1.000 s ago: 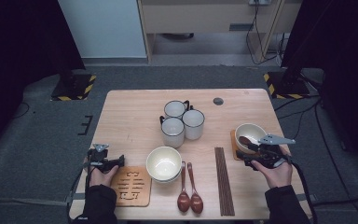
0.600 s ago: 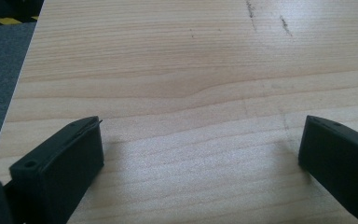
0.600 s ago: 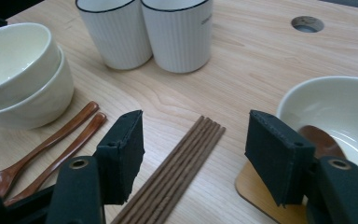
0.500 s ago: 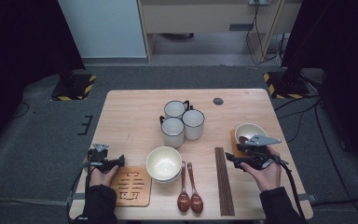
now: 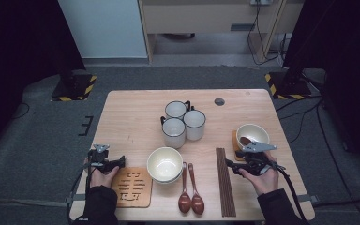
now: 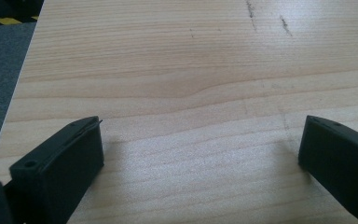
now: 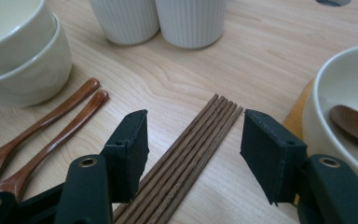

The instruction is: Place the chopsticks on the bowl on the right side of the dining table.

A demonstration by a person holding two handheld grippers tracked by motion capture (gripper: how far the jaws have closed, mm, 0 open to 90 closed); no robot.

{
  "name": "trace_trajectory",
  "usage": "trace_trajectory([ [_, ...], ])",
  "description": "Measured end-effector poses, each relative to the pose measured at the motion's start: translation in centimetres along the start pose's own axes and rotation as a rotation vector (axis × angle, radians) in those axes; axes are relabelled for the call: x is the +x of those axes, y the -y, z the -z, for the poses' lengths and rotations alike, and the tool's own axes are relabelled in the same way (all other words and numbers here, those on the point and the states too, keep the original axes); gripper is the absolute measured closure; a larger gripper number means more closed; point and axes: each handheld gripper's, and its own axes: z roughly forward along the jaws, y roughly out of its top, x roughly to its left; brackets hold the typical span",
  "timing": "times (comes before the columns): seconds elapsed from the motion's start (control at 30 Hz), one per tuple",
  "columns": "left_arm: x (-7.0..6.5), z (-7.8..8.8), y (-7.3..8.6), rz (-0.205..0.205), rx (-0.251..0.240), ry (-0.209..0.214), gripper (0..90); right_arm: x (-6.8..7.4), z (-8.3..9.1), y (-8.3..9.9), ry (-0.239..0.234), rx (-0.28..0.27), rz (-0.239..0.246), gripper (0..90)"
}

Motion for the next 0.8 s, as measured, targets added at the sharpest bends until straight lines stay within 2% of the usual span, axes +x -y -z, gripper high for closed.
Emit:
trace_trajectory([
  [0.27, 0.0, 0.0, 0.0, -0.003, 0.002, 0.000, 0.0, 0.7, -0.6, 0.9, -0.005, 0.025, 0.007, 45.2],
  [0.8, 0.0, 0.0, 0.0, -0.003, 0.002, 0.000, 0.0, 0.7, -1.5, 2.6, 0.018, 0.068, 0.021, 50.0],
])
